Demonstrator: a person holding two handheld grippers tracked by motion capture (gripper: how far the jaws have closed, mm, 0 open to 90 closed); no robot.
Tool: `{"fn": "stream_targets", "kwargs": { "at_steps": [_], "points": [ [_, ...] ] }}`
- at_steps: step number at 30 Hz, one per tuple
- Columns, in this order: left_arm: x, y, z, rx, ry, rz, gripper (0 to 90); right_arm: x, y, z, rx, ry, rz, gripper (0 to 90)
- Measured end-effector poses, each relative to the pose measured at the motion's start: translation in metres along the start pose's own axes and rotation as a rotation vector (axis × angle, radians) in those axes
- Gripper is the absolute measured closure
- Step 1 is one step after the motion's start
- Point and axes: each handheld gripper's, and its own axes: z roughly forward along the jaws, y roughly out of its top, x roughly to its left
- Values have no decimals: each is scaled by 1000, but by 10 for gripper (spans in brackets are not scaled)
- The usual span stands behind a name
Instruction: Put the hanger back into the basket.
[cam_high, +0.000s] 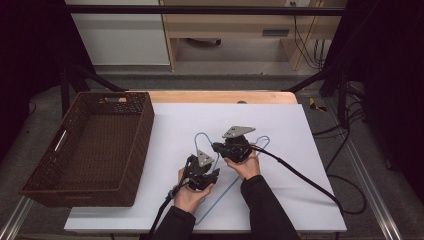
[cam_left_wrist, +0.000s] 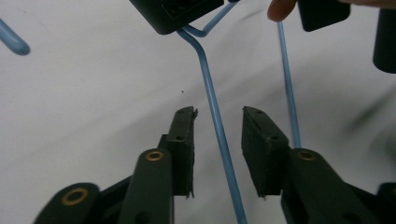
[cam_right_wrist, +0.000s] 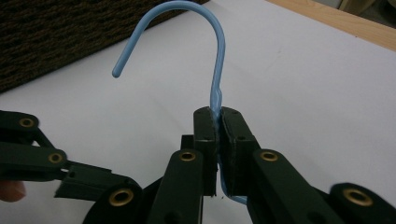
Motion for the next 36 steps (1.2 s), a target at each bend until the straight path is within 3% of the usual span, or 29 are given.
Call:
{"fn": "stream_targets", "kwargs": {
  "at_steps": [6, 12, 17, 23, 31, 36],
  "points": [
    [0, 4, 5, 16, -1, -5, 809, 0, 1, -2, -4, 3, -5, 862],
    [-3, 5, 5, 19, 17, -4, 825, 0, 1, -3, -8, -4, -6, 861],
    [-3, 5, 4, 1, 38, -48, 856, -1, 1, -5, -15, -9, 8, 856],
    [-3, 6, 1, -17, 30, -72, 872, -1, 0, -14, -40, -11, 12, 832],
    [-6, 8, -5, -51, 15, -85, 874, -5, -3, -46, -71, -19, 22, 631],
    [-8, 11, -11, -69, 18, -70, 874, -9, -6, -68, -113, -21, 45, 555]
  ]
}}
